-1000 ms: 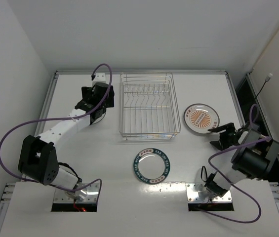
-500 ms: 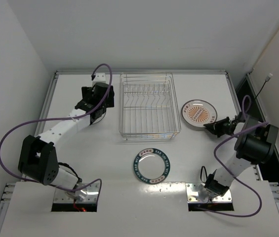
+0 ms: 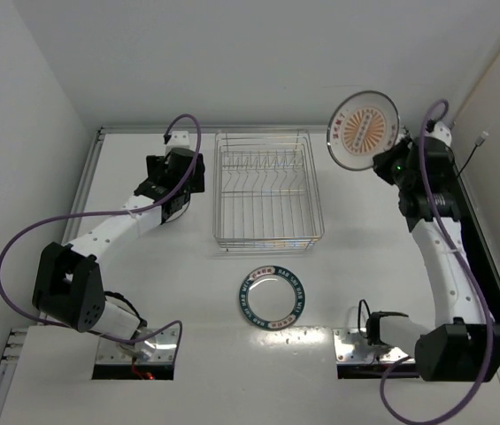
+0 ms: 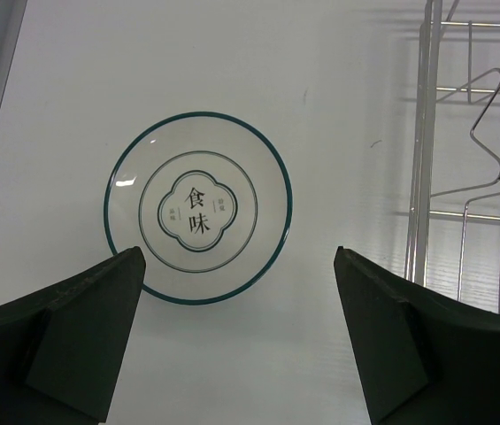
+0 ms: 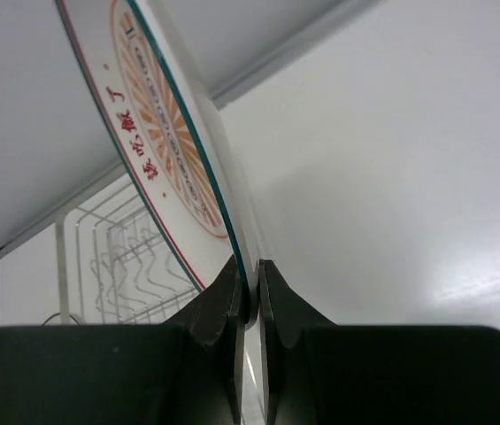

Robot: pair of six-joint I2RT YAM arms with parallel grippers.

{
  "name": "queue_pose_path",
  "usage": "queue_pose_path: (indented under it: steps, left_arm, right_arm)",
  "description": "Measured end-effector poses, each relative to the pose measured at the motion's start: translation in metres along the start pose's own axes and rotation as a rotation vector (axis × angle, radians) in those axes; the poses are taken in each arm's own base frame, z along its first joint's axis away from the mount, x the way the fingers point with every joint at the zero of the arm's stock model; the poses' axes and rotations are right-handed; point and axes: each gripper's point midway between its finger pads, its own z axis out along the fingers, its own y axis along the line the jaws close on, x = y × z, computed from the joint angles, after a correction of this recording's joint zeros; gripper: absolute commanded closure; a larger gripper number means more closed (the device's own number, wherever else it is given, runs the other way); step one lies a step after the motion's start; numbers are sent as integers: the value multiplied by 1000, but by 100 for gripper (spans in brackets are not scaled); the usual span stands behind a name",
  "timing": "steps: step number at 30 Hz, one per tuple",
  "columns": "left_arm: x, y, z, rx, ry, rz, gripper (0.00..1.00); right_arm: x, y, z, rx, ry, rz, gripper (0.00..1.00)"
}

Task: Load the plates into the dish rack

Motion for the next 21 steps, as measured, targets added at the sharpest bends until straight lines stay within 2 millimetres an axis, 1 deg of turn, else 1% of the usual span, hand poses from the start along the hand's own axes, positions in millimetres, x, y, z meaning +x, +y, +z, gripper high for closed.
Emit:
queue_pose_path:
  steps: [1, 3, 4, 5, 6, 8, 10, 12, 14, 15, 18, 21]
  left_arm:
    - [0, 0, 0, 0, 0, 0, 14]
    - [0, 0, 0, 0, 0, 0, 14]
    - [0, 0, 0, 0, 0, 0, 14]
    - [0, 0, 0, 0, 0, 0, 14]
    - [0, 0, 0, 0, 0, 0, 14]
    - [0, 0, 0, 0, 0, 0, 14]
    - [0, 0, 0, -1, 0, 0, 14]
    - [0, 0, 0, -1, 0, 0, 14]
    - [0, 0, 0, -1, 0, 0, 14]
    - [0, 0, 0, -1, 0, 0, 14]
    - [0, 0, 0, -1, 0, 0, 14]
    - [0, 0, 0, -1, 0, 0, 14]
  right_arm:
    - [-7, 18, -3, -11, -25, -35, 100]
    - [-8, 49, 1, -12, -34, -102, 100]
    - [-8, 61, 6, -10, -39, -126, 100]
    - [-2, 71, 14, -2, -35, -153, 100]
    - [9, 75, 22, 18, -23, -180, 100]
    - [34, 71, 36, 80, 20, -240, 100]
    - [60, 58, 49, 169, 76, -311, 100]
    - [79, 51, 58, 242, 105, -377, 100]
    - [90, 48, 61, 289, 108, -428, 100]
    - [92, 50, 61, 302, 96, -444, 100]
    - [92, 61, 59, 312, 64, -483, 100]
    - [94, 70, 61, 315, 54, -513, 100]
